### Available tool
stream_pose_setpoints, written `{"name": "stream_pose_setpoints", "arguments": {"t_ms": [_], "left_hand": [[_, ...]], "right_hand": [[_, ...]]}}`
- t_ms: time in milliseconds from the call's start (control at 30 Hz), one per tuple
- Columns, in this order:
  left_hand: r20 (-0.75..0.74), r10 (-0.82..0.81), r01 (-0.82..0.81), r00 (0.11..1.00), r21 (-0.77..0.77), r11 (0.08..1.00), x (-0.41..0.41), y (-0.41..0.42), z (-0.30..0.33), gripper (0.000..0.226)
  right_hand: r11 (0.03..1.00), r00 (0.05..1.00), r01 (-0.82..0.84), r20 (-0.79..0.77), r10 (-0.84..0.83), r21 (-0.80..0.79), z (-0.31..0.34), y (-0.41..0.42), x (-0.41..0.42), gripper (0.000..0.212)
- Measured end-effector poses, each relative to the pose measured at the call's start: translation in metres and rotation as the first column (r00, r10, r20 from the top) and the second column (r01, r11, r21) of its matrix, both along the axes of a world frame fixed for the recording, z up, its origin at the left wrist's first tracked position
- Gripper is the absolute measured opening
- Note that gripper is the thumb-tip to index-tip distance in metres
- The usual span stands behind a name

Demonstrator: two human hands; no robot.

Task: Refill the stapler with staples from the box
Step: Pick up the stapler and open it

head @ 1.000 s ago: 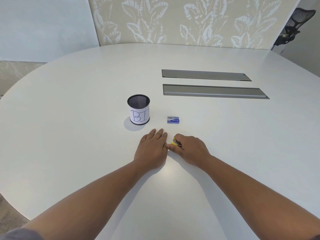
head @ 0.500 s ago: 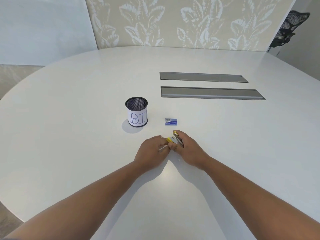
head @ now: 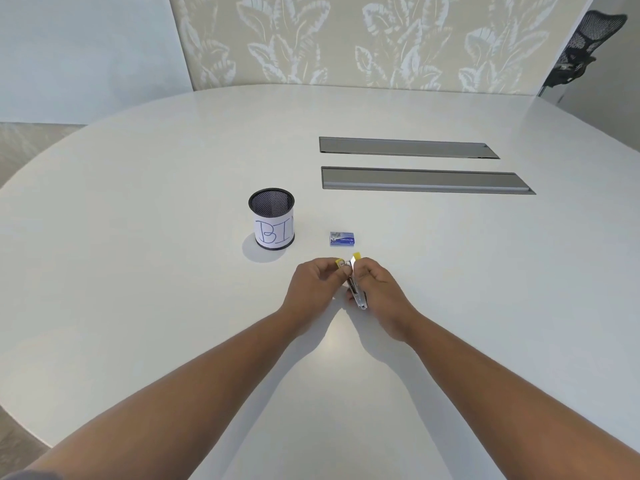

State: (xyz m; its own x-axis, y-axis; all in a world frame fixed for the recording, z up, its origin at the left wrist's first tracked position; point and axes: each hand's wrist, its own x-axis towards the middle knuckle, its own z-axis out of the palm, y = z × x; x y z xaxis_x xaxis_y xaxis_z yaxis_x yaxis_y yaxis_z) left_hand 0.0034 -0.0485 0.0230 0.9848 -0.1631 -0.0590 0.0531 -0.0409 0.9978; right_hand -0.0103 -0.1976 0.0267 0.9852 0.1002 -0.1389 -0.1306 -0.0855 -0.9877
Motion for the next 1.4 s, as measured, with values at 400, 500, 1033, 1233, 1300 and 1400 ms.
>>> {"name": "stream_pose_setpoints", "arguments": {"t_ms": [400, 500, 1033, 1233, 1300, 1400], "left_hand": [[-0.185, 0.062, -0.101, 0.981, -0.211, 0.972, 0.013, -0.012, -0.001, 0.018], [-0.179, 0.036, -0.07, 0.983, -0.184, 0.98, 0.014, -0.011, -0.006, 0.017], [-0.247, -0.108, 0.069, 0.963, -0.164, 0.984, 0.023, -0.005, 0.002, 0.01], [-0.268, -0.057, 0.044, 0.962, -0.054, 0.998, 0.025, -0.009, 0.003, 0.006], [-0.268, -0.035, 0.029, 0.963, -0.026, 0.999, 0.025, -0.011, 0.003, 0.007], [-0.266, -0.004, 0.005, 0.964, 0.003, 1.0, 0.025, -0.014, 0.004, 0.008]], "right_hand": [[0.971, 0.989, 0.148, -0.03, -0.144, 0.188, -0.004, -0.001, 0.007, 0.02], [0.97, 0.991, 0.13, -0.059, -0.12, 0.208, 0.0, -0.003, 0.008, 0.023], [0.953, 0.995, 0.079, -0.083, -0.057, 0.291, -0.002, -0.01, 0.011, 0.031], [0.958, 0.996, 0.057, -0.079, -0.036, 0.281, 0.0, -0.011, 0.01, 0.029], [0.959, 0.996, 0.059, -0.08, -0.038, 0.277, 0.001, -0.011, 0.01, 0.028], [0.96, 0.995, 0.072, -0.086, -0.05, 0.271, 0.0, -0.011, 0.01, 0.029]]}}
